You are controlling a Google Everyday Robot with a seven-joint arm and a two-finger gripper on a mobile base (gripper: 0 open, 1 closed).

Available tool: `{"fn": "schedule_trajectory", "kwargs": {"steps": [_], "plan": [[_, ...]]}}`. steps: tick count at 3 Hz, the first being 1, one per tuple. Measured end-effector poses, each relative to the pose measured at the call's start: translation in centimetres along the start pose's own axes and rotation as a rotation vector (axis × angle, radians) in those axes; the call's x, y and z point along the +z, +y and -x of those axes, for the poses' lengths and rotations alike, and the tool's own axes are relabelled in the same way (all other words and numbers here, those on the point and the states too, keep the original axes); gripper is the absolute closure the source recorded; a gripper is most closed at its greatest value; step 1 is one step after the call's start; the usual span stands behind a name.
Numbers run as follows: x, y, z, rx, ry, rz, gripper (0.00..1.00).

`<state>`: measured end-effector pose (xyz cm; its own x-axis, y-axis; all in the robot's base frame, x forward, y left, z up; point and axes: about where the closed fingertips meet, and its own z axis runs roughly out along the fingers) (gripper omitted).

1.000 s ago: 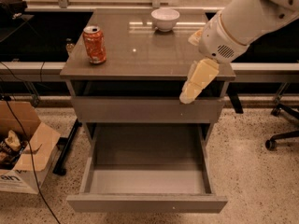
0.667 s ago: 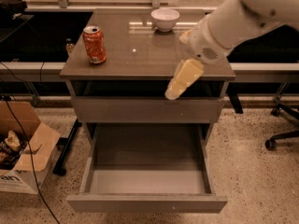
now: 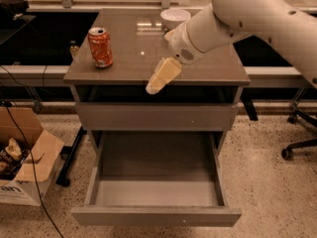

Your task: Place coke can into middle drawer

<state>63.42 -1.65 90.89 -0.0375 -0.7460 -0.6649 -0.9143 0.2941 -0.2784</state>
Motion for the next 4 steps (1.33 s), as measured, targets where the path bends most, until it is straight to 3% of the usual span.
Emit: {"fn": "schedule_trajectory", "kwargs": {"steps": [3, 4], "plan": [[11.2, -4.7, 7.6, -0.078, -0.173, 0.099, 0.0], [13.3, -5.6, 9.5, -0.095, -0.208, 0.118, 0.0]]}}
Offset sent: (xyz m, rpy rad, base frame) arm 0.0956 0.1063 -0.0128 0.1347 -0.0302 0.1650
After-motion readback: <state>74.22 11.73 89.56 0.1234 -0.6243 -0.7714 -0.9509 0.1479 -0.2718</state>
